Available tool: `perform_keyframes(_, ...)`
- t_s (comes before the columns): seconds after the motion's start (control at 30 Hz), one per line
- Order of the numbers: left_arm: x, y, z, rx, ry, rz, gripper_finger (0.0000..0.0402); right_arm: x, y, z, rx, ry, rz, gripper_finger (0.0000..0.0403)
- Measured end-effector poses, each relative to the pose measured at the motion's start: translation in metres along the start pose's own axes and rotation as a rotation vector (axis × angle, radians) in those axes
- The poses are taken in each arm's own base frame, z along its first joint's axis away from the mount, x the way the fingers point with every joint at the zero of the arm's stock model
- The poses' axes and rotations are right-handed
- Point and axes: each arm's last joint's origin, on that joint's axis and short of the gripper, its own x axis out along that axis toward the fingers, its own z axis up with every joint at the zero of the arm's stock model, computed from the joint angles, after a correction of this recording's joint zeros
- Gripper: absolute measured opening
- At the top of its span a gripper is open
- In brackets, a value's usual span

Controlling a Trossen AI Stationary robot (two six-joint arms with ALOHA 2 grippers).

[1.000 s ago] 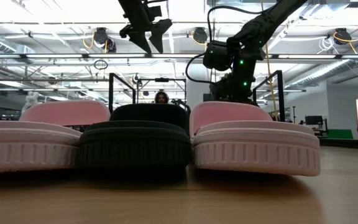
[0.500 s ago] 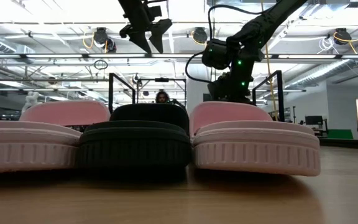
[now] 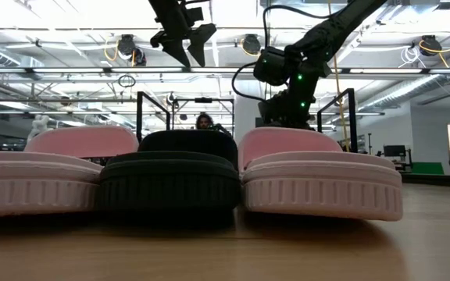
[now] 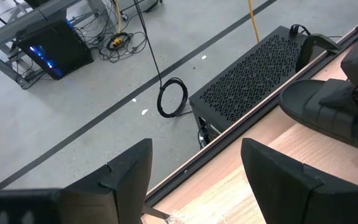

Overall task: Pick and place slides into the shelf
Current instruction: Put the right black slide on the shelf

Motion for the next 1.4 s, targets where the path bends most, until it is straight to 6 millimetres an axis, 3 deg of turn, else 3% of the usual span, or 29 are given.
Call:
perform_keyframes(0.6, 0.000, 0.000, 0.000, 0.001, 0.002, -0.001, 0.0248, 0.004, -0.005, -0.004, 0.024, 0.013, -0.014, 0.0007)
perform_keyframes(1.03, 0.000, 0.000, 0.000, -0.007, 0.001, -0.001, 0.0248, -0.007, 0.006, 0.004, -0.041, 0.061, -0.065, 0.0002)
perform_keyframes(1.4, 0.000, 0.000, 0.000, -0.033, 0.001, -0.009, 0.0248, -0.020, -0.016, 0.012, 0.010, 0.071, -0.131, 0.0001)
